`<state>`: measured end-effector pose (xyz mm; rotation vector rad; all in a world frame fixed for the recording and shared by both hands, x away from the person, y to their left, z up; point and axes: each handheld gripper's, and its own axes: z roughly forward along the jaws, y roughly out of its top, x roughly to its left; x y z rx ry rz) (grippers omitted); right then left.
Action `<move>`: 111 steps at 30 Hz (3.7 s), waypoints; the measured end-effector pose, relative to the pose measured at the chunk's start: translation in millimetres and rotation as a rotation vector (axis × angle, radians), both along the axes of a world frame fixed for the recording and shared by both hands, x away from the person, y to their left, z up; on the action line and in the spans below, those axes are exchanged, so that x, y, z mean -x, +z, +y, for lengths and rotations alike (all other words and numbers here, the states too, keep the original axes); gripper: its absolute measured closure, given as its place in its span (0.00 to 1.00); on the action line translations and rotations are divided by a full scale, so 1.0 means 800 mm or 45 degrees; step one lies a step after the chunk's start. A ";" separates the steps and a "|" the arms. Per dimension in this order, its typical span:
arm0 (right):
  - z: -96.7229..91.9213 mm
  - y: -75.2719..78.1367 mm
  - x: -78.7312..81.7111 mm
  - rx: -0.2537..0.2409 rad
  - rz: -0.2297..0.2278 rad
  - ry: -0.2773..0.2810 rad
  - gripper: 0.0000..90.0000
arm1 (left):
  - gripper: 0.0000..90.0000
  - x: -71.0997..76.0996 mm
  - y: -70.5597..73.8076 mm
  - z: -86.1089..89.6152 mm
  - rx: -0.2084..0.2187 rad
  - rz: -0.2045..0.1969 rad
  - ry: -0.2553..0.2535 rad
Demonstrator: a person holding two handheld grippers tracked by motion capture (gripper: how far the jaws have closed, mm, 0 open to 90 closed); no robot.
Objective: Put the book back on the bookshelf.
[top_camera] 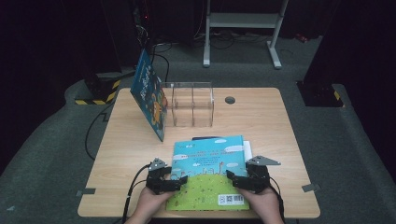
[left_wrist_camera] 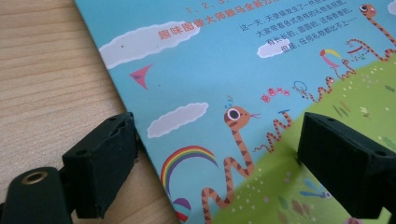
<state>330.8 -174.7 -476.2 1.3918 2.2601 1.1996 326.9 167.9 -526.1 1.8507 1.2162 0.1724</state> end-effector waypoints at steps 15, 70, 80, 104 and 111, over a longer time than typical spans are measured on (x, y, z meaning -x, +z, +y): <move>0.005 -0.006 -0.001 -0.033 0.044 0.035 0.20 | 0.15 0.004 0.001 -0.001 -0.031 -0.041 0.001; -0.010 0.010 0.022 -0.034 -0.095 0.071 0.39 | 0.08 -0.003 -0.001 0.002 0.058 0.019 -0.028; -0.006 0.019 0.029 -0.013 -0.172 0.086 0.40 | 0.03 -0.008 -0.003 0.008 0.126 0.050 -0.065; 0.013 0.049 0.021 0.006 -0.228 0.133 0.43 | 0.10 -0.001 0.020 0.024 0.202 0.050 -0.012; 0.018 0.068 0.020 0.013 -0.290 0.131 0.46 | 0.23 0.013 0.044 0.030 0.205 -0.101 0.103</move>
